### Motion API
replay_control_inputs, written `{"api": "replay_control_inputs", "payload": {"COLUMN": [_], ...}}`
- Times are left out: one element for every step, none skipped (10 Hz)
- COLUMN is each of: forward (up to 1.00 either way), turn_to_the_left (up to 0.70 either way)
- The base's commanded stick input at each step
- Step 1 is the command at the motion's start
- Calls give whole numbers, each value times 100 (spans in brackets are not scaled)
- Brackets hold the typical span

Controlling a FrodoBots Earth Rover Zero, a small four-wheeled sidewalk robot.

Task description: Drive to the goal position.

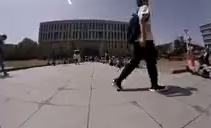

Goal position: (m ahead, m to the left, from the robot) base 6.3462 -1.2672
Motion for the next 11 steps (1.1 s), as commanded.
{"api": "replay_control_inputs", "payload": {"forward": [100, 100, 100, 100, 100, 100, 100, 100, 100, 100, 100], "turn_to_the_left": [26, 0, 0, 0, 24, 40, 37, 31, 25, 0, 0]}}
